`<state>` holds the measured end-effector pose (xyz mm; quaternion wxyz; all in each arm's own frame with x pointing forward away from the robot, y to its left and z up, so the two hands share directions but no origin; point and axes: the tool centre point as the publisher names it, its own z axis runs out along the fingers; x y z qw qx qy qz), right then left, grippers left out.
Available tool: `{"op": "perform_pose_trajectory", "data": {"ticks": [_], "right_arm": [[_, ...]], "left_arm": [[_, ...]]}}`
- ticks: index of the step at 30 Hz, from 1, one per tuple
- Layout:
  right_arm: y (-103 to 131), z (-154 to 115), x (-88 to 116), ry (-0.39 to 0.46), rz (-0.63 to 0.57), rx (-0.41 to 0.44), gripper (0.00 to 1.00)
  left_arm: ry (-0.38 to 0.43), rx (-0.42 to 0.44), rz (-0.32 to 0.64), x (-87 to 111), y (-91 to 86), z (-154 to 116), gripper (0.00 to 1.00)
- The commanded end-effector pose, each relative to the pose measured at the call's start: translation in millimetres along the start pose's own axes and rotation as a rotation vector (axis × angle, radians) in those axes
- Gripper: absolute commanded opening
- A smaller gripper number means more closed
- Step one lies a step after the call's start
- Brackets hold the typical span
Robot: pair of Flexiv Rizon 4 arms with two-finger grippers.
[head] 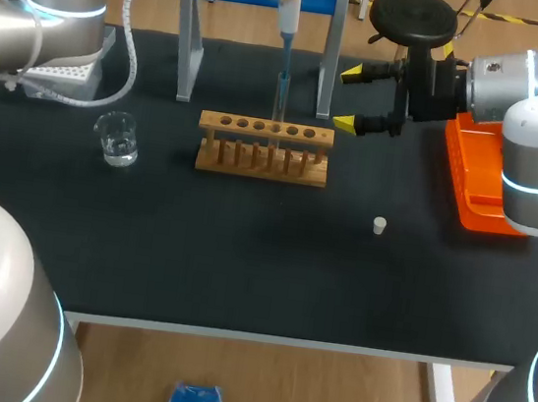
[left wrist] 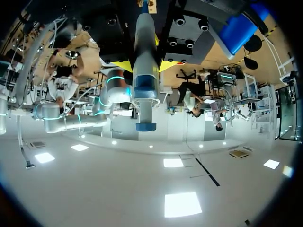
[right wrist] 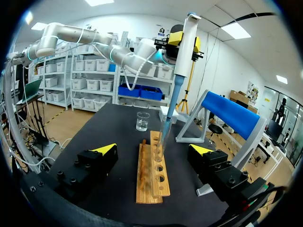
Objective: Invert the test tube, pick up the pipette, mount the tip to pipette, aspirate from beaker and dispense into the tube, eject the tip, return the pipette, and cap with the stopper.
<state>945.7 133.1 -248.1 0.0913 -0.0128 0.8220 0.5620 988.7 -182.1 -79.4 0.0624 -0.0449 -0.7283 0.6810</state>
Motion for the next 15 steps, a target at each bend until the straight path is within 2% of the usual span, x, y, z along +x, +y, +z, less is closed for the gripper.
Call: {"op": "perform_pose_trajectory", "data": {"ticks": [1, 12, 15], "right_arm": [[-0.4, -0.4, -0.2, 0.001, 0.000, -0.001, 1.00], [-0.4, -0.4, -0.2, 0.001, 0.000, -0.001, 1.00], [10.1, -6.5, 3.0, -0.021, 0.005, 0.018, 1.00]], "left_arm": [[-0.005, 0.001, 0.001, 1.9, -0.1, 0.4, 0.00], [-0.005, 0.001, 0.001, 1.9, -0.1, 0.4, 0.00], [-0.005, 0.001, 0.001, 1.9, -0.1, 0.4, 0.00]]}}
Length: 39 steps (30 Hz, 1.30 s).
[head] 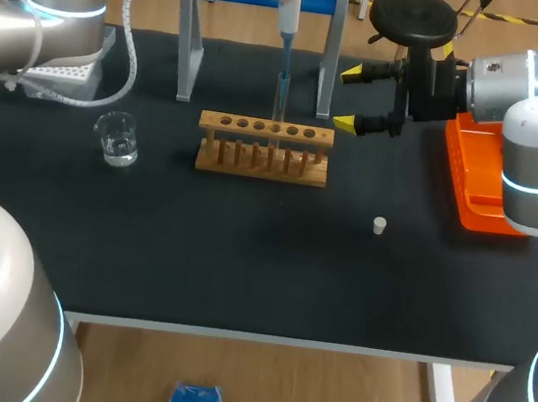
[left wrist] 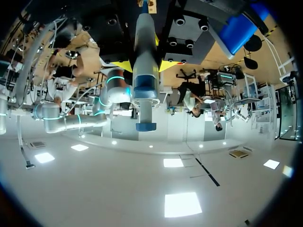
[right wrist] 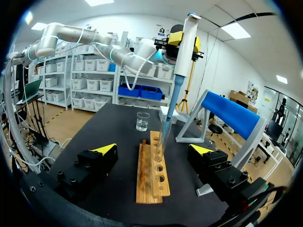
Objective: Invert the test tube, pick up the pipette, mount the tip to pipette, aspirate from beaker and dispense into the tube, eject the tip, return the pipette, and cap with the stopper.
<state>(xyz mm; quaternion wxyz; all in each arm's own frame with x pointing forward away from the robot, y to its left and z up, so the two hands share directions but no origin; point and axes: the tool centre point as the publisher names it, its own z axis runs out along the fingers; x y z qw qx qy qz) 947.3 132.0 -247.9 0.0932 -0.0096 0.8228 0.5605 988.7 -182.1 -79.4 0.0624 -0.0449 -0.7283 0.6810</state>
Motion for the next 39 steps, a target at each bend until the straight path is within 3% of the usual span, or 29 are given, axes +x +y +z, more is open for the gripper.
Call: {"op": "perform_pose_trajectory", "data": {"ticks": [1, 13, 22, 39], "right_arm": [[14.6, -8.2, 5.1, -0.024, -0.001, 0.023, 1.00], [65.9, -54.5, 1.3, -0.121, 0.001, 0.051, 1.00], [99.0, -91.7, -5.4, -0.152, 0.178, 0.043, 1.00], [175.9, -95.5, -11.0, -0.171, 0.119, 0.091, 1.00]], "left_arm": [[-0.005, 0.001, 0.001, 1.8, -0.1, 0.4, 0.00], [-0.005, 0.001, 0.001, 1.8, -0.1, 0.4, 0.00], [-0.005, 0.001, 0.001, 1.8, -0.1, 0.4, 0.00], [-0.005, 0.001, 0.001, 1.8, -0.1, 0.4, 0.00]]}}
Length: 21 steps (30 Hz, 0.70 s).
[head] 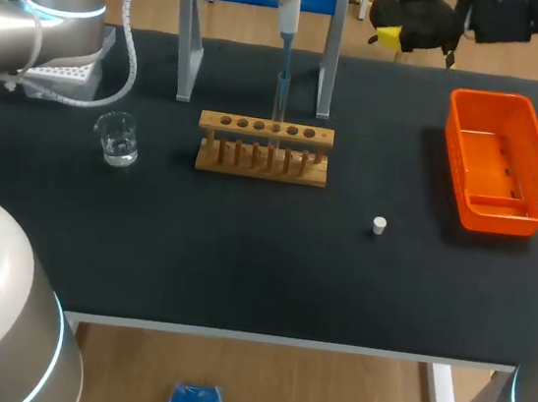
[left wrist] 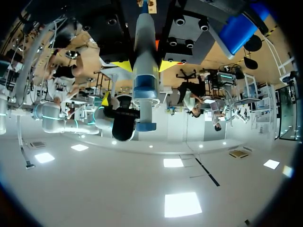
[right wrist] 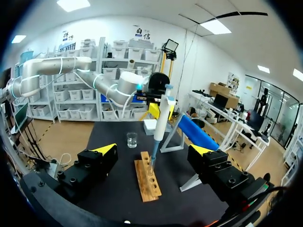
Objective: Invert the test tube, pick up the pipette, mount the tip to pipette, aspirate from beaker and dispense into the tube, eject the tip, return the pipette, and cap with the stopper.
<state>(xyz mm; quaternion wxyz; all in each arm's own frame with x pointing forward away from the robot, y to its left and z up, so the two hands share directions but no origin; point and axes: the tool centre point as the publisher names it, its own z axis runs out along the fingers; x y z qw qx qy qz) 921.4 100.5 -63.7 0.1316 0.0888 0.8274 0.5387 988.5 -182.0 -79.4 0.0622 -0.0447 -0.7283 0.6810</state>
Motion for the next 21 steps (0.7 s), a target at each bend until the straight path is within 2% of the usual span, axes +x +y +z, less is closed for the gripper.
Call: {"op": "perform_pose_trajectory", "data": {"ticks": [1, 21], "right_arm": [[20.8, 3.8, -1.2, 0.001, 0.000, 0.034, 1.00], [24.8, 5.0, -1.0, -0.001, -0.005, 0.039, 1.00]], "left_arm": [[-0.005, 0.001, 0.002, 1.6, -0.1, 0.4, 0.00], [-0.005, 0.001, 0.002, 1.6, -0.1, 0.4, 0.00]]}}
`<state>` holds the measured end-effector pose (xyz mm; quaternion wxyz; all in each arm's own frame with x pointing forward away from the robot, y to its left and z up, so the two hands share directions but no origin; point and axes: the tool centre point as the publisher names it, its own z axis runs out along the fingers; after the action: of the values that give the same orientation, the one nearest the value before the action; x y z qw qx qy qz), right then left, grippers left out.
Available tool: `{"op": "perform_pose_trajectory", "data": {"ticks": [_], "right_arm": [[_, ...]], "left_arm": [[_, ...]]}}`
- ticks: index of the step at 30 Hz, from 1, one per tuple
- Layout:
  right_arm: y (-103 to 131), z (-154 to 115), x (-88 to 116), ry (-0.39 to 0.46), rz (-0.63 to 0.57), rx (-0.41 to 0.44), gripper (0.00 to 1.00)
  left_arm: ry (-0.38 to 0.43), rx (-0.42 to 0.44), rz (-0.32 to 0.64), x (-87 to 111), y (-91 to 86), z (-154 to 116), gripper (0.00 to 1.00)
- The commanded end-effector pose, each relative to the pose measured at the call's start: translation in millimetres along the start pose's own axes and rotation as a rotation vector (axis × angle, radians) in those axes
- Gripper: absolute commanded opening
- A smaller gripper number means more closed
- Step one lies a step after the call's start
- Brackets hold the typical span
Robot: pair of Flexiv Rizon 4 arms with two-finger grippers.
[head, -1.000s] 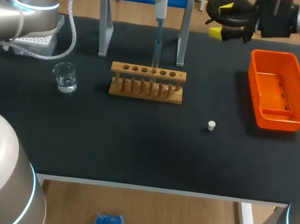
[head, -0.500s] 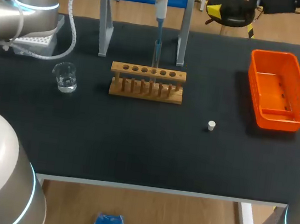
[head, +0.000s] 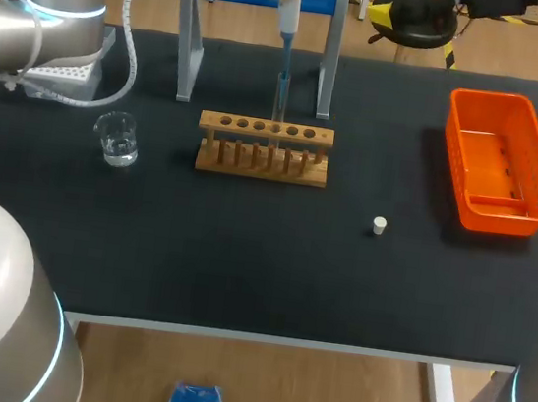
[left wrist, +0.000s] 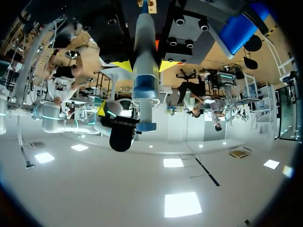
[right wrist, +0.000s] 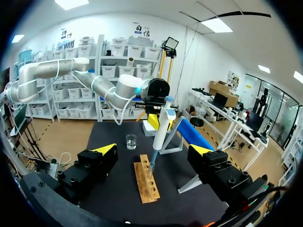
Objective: Invert the test tube, pick up the pipette, mount the tip to pipette, aspirate from beaker and dispense into the tube, eject the tip, return the pipette, and cap with the stopper.
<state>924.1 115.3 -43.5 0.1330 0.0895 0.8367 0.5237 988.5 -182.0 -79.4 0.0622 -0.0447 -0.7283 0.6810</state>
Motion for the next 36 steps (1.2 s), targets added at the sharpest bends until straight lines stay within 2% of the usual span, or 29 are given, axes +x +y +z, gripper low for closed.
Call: {"op": "perform_pose_trajectory", "data": {"ticks": [1, 11, 12, 13, 17, 25, 36], "right_arm": [[-0.8, 3.4, -0.4, -0.013, 0.012, 0.021, 1.00], [25.4, 10.2, 3.6, -0.004, 0.057, 0.059, 1.00], [27.4, 9.7, 3.8, -0.003, 0.058, 0.059, 0.87], [30.7, 9.6, 3.8, -0.012, 0.058, 0.063, 0.50], [41.5, 7.7, 4.0, -0.007, 0.069, 0.052, 0.00], [59.8, 13.7, -0.4, -0.002, 0.087, 0.047, 0.00], [81.0, 40.1, -8.3, 0.007, 0.159, 0.058, 0.00]], "left_arm": [[-0.005, 0.001, 0.002, 1.6, -0.1, 0.5, 0.00], [-0.005, 0.001, 0.002, 1.6, -0.1, 0.5, 0.00], [-0.005, 0.001, 0.002, 1.6, -0.1, 0.5, 0.00], [-0.005, 0.001, 0.002, 1.6, -0.1, 0.5, 0.00], [-0.005, 0.001, 0.002, 1.6, -0.1, 0.5, 0.00], [-0.005, 0.001, 0.002, 1.6, -0.1, 0.5, 0.00], [-0.005, 0.001, 0.002, 1.6, -0.1, 0.5, 0.00]]}}
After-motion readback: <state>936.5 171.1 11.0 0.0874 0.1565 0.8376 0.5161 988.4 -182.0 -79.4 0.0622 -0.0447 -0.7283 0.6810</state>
